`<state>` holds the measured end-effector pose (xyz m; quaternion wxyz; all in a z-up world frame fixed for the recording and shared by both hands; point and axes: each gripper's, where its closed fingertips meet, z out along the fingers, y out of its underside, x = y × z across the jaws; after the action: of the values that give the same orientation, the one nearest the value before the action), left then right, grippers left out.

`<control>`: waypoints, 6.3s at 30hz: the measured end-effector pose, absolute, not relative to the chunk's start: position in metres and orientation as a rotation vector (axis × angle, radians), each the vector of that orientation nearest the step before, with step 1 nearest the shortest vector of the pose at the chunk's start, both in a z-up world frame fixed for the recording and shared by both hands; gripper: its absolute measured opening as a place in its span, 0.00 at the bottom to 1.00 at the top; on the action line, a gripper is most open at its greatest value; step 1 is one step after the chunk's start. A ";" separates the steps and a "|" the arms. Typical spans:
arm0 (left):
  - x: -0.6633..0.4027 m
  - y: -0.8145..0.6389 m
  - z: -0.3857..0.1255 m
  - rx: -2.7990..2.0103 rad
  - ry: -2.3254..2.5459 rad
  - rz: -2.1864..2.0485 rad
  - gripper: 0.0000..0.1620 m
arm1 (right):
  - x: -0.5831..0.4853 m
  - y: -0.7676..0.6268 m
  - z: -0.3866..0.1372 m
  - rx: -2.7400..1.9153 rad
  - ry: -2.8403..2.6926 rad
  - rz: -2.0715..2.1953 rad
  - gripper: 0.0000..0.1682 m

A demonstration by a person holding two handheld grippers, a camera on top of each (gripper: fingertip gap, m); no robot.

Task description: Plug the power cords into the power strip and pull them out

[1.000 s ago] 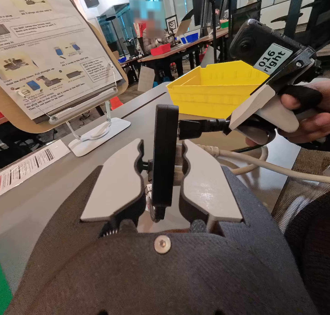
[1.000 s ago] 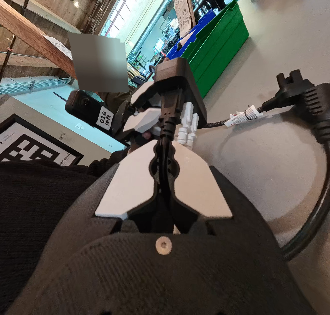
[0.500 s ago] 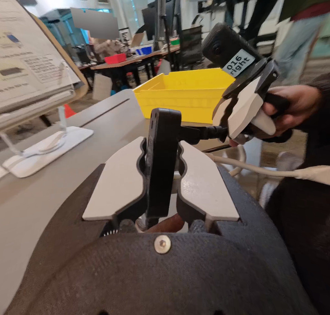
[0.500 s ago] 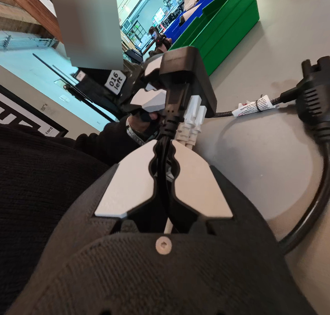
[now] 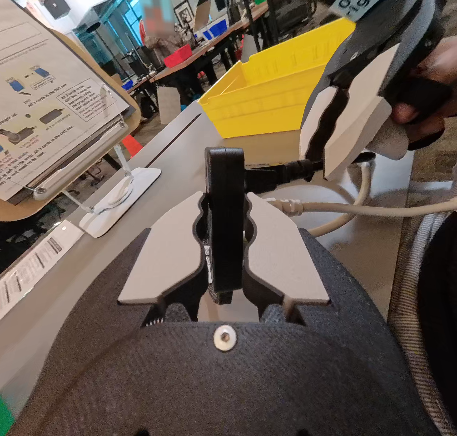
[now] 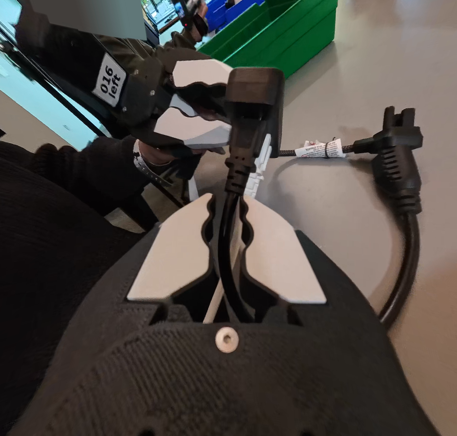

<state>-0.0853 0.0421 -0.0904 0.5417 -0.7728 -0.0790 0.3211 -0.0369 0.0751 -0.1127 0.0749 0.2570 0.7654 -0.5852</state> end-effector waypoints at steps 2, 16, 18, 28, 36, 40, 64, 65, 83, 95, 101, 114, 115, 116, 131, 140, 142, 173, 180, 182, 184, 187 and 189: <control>-0.087 0.042 -0.092 -1.842 -0.199 0.776 0.16 | -0.039 0.075 -0.116 0.751 2.380 -1.754 0.12; -0.084 0.048 -0.099 -1.883 -0.196 0.813 0.16 | -0.053 0.080 -0.120 0.798 2.466 -1.837 0.25; -0.083 0.048 -0.099 -1.884 -0.202 0.810 0.16 | -0.053 0.078 -0.122 0.793 2.474 -1.837 0.26; -0.081 0.055 -0.101 -1.905 -0.196 0.841 0.16 | -0.061 0.062 -0.122 0.900 2.352 -1.818 0.25; -0.081 0.053 -0.103 -1.919 -0.172 0.868 0.16 | -0.065 0.060 -0.123 0.895 2.442 -1.730 0.15; -0.081 0.052 -0.103 -1.911 -0.168 0.823 0.17 | -0.064 0.059 -0.125 0.853 2.502 -1.698 0.15; -0.050 0.074 -0.101 -1.818 -0.134 0.270 0.70 | -0.040 0.065 -0.126 0.428 2.686 -1.611 0.15; -0.045 0.079 -0.102 -1.850 -0.129 0.215 0.76 | -0.036 0.064 -0.126 0.370 2.702 -1.603 0.15; -0.023 0.090 -0.132 -2.109 -0.194 -0.100 0.32 | -0.032 0.073 -0.130 0.276 2.745 -1.630 0.17; 0.001 0.080 -0.126 -1.963 -0.048 -0.423 0.33 | -0.001 0.070 -0.125 0.108 2.472 -1.612 0.16; -0.013 0.081 -0.134 -2.056 -0.171 -0.141 0.33 | -0.017 0.074 -0.132 0.298 2.545 -1.620 0.15; -0.011 0.084 -0.126 -1.939 -0.232 -0.281 0.33 | -0.014 0.078 -0.133 0.247 2.458 -1.672 0.24; -0.011 0.085 -0.126 -1.928 -0.240 -0.278 0.33 | -0.011 0.074 -0.140 0.233 2.496 -1.630 0.27; -0.011 0.087 -0.126 -1.926 -0.247 -0.275 0.33 | -0.007 0.070 -0.148 0.208 2.544 -1.590 0.27; -0.040 0.072 -0.115 -1.770 -0.378 -0.122 0.33 | -0.063 0.100 -0.095 0.568 2.495 -2.181 0.27; -0.072 0.048 -0.101 -1.625 -0.562 0.063 0.32 | -0.048 0.096 -0.074 0.832 2.129 -2.284 0.20; -0.072 0.046 -0.094 -1.597 -0.561 0.117 0.32 | -0.043 0.084 -0.086 0.929 2.073 -2.188 0.19; -0.034 0.099 -0.075 -1.587 -0.324 0.263 0.39 | -0.069 0.101 -0.086 1.109 1.103 -1.984 0.03; -0.031 0.100 -0.080 -1.674 -0.317 0.200 0.33 | -0.064 0.098 -0.080 1.098 1.289 -2.013 0.03; -0.028 0.100 -0.080 -1.702 -0.303 0.261 0.33 | -0.065 0.098 -0.078 1.113 1.427 -2.049 0.04; -0.028 0.103 -0.081 -1.723 -0.325 0.323 0.32 | -0.072 0.099 -0.080 1.176 1.494 -2.082 0.05; -0.035 0.098 -0.081 -1.691 -0.374 0.347 0.32 | -0.072 0.096 -0.078 1.163 1.432 -2.030 0.03; -0.041 0.089 -0.073 -1.622 -0.415 0.308 0.32 | -0.062 0.093 -0.067 1.040 1.432 -2.019 0.02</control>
<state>-0.0407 0.0887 -0.0727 0.6592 -0.7165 -0.1832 0.1362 -0.0623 0.0928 -0.0671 0.2263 0.3773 0.5194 -0.7326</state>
